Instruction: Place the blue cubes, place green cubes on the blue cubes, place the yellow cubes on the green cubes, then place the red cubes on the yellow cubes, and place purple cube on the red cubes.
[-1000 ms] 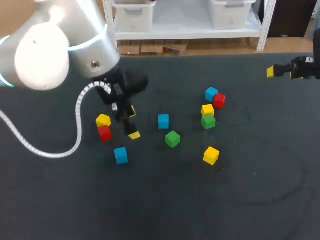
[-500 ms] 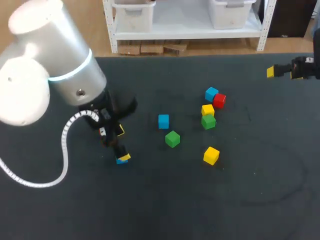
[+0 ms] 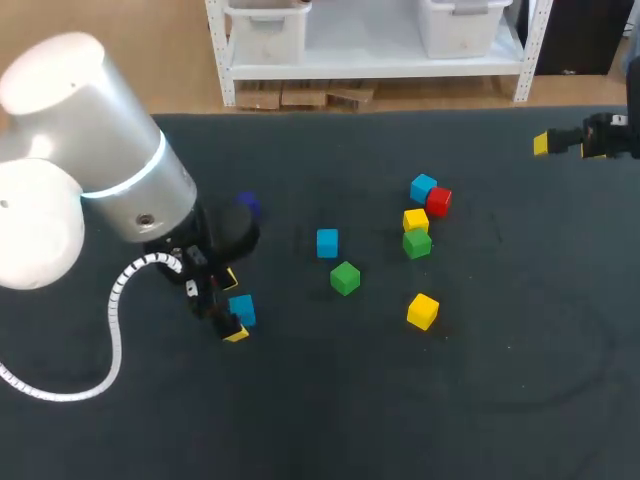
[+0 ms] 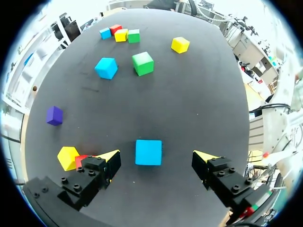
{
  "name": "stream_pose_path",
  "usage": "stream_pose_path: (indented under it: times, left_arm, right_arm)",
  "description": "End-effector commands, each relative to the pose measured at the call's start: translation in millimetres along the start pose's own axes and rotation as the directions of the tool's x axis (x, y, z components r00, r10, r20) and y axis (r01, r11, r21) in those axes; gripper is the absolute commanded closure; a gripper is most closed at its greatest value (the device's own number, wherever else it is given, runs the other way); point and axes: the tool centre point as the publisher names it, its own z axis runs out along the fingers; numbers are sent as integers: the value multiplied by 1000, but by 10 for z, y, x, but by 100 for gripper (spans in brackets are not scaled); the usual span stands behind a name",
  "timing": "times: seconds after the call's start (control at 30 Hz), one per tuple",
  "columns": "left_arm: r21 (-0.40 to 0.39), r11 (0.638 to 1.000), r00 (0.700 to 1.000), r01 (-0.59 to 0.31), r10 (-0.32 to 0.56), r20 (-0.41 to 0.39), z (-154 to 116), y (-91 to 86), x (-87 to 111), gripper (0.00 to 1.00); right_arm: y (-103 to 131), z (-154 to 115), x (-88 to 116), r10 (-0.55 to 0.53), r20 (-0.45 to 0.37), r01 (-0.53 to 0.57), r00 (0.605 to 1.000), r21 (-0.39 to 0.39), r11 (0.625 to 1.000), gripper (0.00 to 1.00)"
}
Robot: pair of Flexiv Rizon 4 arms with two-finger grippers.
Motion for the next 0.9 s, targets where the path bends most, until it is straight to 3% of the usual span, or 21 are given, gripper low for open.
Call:
stream_pose_path:
  times: [0.03,0.33,0.43,0.6,0.73,0.9]
  left_arm:
    - [12,1000,1000,-9,9,-4,68,82,-25,0]
    - [21,1000,1000,-15,15,4,150,154,-7,3]
    - [19,1000,1000,-13,13,3,164,175,10,39]
    - [19,1000,1000,-10,10,-1,184,198,30,62]
    - [16,1000,1000,-11,11,-1,178,206,34,100]
    - [9,1000,1000,-16,16,10,118,191,1,100]
  right_arm:
    - [6,2,-1,1,0,-1,1000,2,1000,0]
    - [6,2,-1,1,0,-1,1000,2,1000,0]
    - [6,2,-1,1,0,-1,1000,2,1000,0]
    - [6,2,-1,1,0,-1,1000,2,1000,0]
    - [6,2,-1,1,0,-1,1000,2,1000,0]
    - [6,2,-1,1,0,-1,1000,2,1000,0]
